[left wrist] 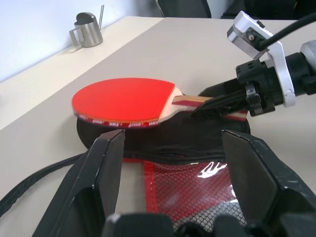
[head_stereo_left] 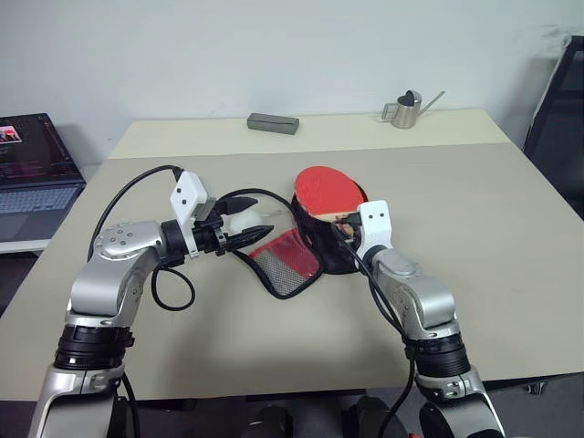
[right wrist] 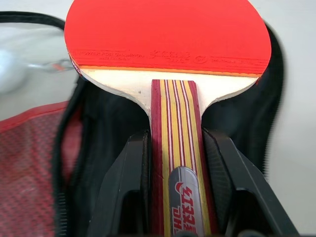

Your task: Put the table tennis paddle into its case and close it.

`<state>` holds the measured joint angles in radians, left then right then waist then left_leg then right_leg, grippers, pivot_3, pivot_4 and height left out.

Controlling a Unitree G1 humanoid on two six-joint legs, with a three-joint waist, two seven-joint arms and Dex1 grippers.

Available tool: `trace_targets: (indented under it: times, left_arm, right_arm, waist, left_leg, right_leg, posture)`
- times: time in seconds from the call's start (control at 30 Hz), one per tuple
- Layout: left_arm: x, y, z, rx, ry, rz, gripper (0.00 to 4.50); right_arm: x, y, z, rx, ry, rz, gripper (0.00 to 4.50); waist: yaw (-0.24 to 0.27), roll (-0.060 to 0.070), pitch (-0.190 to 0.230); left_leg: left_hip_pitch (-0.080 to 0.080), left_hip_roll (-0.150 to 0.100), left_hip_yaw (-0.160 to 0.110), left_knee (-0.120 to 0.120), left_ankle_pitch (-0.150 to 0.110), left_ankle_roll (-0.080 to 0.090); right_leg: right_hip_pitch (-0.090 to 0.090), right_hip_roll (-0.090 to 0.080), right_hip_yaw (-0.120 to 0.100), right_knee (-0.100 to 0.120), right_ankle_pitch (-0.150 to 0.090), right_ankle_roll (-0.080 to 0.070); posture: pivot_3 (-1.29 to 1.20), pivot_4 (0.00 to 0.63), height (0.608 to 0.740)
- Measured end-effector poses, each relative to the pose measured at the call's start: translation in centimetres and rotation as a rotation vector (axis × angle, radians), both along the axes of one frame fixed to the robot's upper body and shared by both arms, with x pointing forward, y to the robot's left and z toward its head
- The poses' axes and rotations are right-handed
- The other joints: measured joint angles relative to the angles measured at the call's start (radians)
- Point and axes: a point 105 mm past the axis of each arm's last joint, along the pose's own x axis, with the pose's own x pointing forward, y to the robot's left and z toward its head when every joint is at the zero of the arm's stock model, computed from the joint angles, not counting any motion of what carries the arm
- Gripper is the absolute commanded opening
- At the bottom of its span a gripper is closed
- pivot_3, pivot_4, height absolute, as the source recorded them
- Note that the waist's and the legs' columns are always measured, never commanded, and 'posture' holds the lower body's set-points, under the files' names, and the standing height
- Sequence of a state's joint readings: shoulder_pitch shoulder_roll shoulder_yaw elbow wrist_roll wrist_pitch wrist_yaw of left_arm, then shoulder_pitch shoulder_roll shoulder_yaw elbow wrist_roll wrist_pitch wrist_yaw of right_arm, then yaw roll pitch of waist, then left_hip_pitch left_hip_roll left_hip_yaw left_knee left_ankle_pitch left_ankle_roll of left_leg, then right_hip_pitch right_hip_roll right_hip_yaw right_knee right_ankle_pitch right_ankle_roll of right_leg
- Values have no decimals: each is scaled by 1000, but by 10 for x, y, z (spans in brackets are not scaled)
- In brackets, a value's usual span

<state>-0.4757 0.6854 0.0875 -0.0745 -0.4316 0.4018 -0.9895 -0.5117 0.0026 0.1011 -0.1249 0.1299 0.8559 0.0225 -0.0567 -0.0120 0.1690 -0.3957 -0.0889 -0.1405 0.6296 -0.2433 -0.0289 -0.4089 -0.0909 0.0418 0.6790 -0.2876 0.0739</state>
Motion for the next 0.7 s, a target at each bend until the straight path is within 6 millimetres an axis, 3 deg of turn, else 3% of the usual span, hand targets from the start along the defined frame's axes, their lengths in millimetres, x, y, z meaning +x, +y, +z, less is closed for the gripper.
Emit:
trace_targets:
  times: [0.3, 0.7]
  left_arm:
    - [0, 0, 0, -1, 3, -3, 3367]
    - [-1, 0, -2, -1, 8, -3, 3367]
  right_arm:
    - [5, -6, -14, -33, 26, -28, 1201]
    - [6, -6, -18, -36, 27, -31, 1201]
  waist:
    - [-1, 0, 0]
    - [-1, 0, 0]
  left_leg:
    - [0, 0, 1, 0, 0, 0]
    - [0, 1, 2, 0, 0, 0]
  right_leg:
    - [0, 0, 0, 1, 0, 0]
    - [-1, 0, 1, 1, 0, 0]
  posture:
    - [0, 150, 740]
    - [0, 150, 740]
